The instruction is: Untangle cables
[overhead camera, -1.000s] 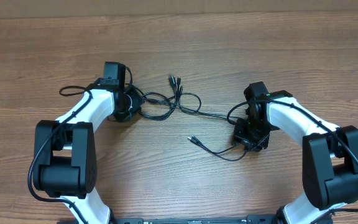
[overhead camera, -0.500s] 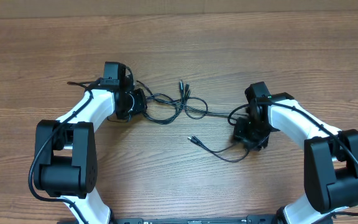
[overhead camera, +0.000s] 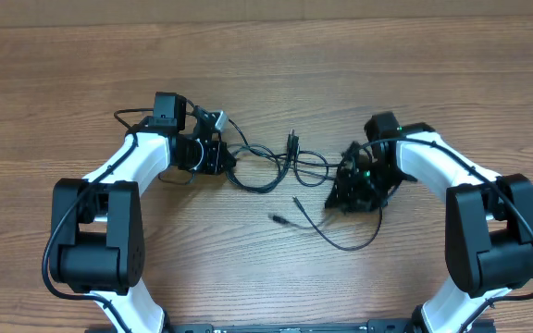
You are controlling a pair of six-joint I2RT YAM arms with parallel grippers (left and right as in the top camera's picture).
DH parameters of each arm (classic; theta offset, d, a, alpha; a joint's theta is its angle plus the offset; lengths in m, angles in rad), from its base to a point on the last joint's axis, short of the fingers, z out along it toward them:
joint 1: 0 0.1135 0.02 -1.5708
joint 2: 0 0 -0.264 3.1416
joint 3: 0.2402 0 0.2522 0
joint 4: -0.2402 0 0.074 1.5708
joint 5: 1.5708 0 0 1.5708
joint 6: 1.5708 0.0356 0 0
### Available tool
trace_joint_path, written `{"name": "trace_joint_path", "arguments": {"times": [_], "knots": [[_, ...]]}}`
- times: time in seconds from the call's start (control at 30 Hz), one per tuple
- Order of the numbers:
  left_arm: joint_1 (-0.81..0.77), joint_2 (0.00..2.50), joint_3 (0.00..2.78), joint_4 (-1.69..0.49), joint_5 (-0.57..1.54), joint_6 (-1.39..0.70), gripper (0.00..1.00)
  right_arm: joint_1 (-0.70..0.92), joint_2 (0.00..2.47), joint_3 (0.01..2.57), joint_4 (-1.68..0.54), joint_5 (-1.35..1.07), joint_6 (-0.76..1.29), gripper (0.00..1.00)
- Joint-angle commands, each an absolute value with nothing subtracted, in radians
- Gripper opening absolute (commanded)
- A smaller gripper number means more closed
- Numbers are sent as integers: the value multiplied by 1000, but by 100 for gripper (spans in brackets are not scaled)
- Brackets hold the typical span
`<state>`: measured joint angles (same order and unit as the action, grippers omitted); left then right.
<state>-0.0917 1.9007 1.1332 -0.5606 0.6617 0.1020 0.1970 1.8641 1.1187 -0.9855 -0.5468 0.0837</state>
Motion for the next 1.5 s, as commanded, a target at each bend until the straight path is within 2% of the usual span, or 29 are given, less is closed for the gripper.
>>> {"name": "trace_joint_path", "arguments": {"times": [0.0,0.17,0.3,0.47,0.67,0.8,0.93,0.97,1.07,1.13,1.2,1.27,1.47], "knots": [[-85,1909,1231,-648,835,252,8,201,1863,1150,-966,-566,57,5],[-77,1909,1470,-907,936,315,9,201,1863,1149,-952,-306,220,5],[-97,1909,1625,-1067,937,324,8,201,1863,1142,-909,-262,266,6],[-125,1909,1794,-1271,932,386,9,201,1863,1122,-752,-244,291,10],[-124,1909,1889,-1393,838,340,9,194,1863,1123,-599,42,494,15],[-130,1909,1880,-1429,778,244,7,152,1863,1124,-491,40,548,23],[-139,1909,1880,-1443,779,187,4,88,1863,1140,-424,-232,543,32],[-139,1909,1880,-1439,786,140,4,58,1863,1148,-424,-448,488,36],[-133,1909,1880,-1422,796,38,4,3,1863,1155,-461,-838,373,51],[-125,1909,1880,-1405,822,-29,4,-32,1863,1155,-500,-1034,311,59],[-116,1909,1880,-1385,860,-76,4,-68,1863,1155,-555,-1206,251,62],[-109,1909,1880,-1360,900,-115,4,-86,1863,1155,-610,-1282,222,64],[-105,1909,1880,-1292,965,-293,4,-27,1863,1153,-762,-1285,178,66]]}}
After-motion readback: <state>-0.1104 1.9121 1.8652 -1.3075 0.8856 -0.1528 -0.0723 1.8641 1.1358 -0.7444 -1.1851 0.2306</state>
